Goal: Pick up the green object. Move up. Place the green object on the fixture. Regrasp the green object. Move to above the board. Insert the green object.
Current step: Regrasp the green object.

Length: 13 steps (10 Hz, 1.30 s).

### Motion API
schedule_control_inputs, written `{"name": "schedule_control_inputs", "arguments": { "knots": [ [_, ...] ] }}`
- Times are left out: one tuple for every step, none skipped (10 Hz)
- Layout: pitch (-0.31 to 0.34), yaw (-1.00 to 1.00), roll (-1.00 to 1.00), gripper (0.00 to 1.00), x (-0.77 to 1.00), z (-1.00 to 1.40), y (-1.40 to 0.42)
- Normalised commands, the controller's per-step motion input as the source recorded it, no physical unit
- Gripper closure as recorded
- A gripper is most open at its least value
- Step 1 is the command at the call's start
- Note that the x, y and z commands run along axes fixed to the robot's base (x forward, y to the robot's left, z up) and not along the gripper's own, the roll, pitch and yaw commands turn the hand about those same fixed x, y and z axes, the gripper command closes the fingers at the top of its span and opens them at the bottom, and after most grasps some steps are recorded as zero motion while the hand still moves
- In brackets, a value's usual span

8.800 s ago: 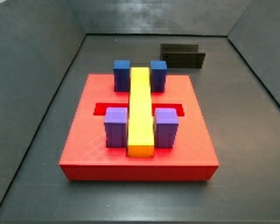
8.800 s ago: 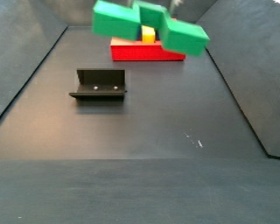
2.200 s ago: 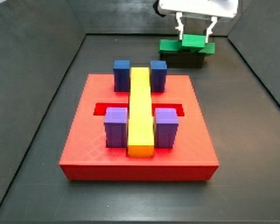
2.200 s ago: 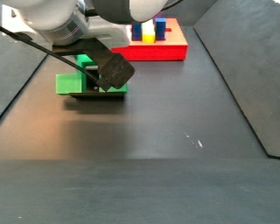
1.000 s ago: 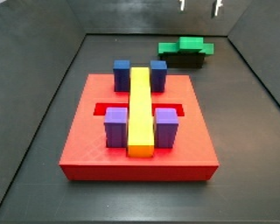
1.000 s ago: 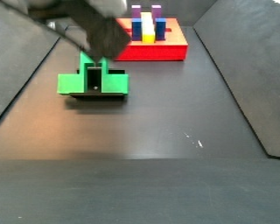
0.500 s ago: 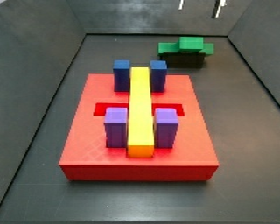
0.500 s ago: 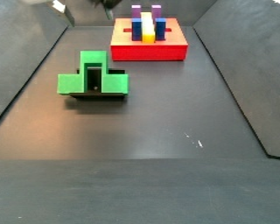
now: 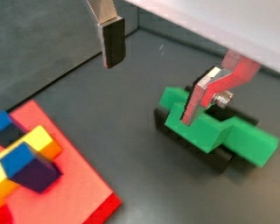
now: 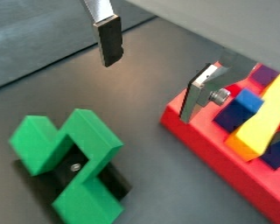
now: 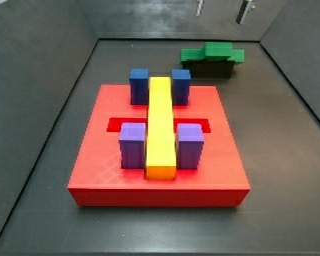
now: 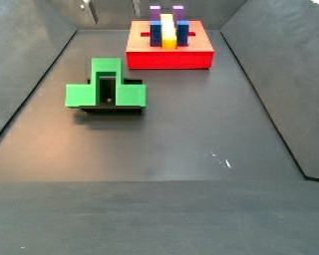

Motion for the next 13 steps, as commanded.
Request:
{"name": "schedule_control_inputs", "arguments": {
  "knots": [
    [0.000, -0.06, 1.00, 0.00, 0.33, -0.05, -0.13],
    [0.149, 0.00, 1.00, 0.00, 0.71, -0.07, 0.00],
    [0.180, 0.04, 0.98, 0.00, 0.87, -0.19, 0.05],
    [0.229, 0.11, 0.65, 0.00, 0.98, -0.19, 0.22],
    [0.223, 0.12, 0.63, 0.00, 0.98, -0.20, 0.21],
    [0.231, 0.09, 0.69, 0.00, 0.99, -0.19, 0.18],
    [0.200, 0.11, 0.71, 0.00, 0.94, -0.20, 0.15],
    [0.120, 0.14, 0.88, 0.00, 0.79, -0.23, 0.07],
    [0.040, 0.15, 0.90, 0.00, 0.73, -0.23, 0.02],
    [0.000, 0.16, 0.91, 0.00, 0.70, -0.22, 0.00],
    [0.000, 0.15, 0.81, 0.00, 0.71, -0.23, 0.00],
    [0.000, 0.17, 0.79, 0.00, 0.69, -0.27, 0.00],
    [0.000, 0.15, 0.78, 0.00, 0.69, -0.35, 0.00]
  ]
}}
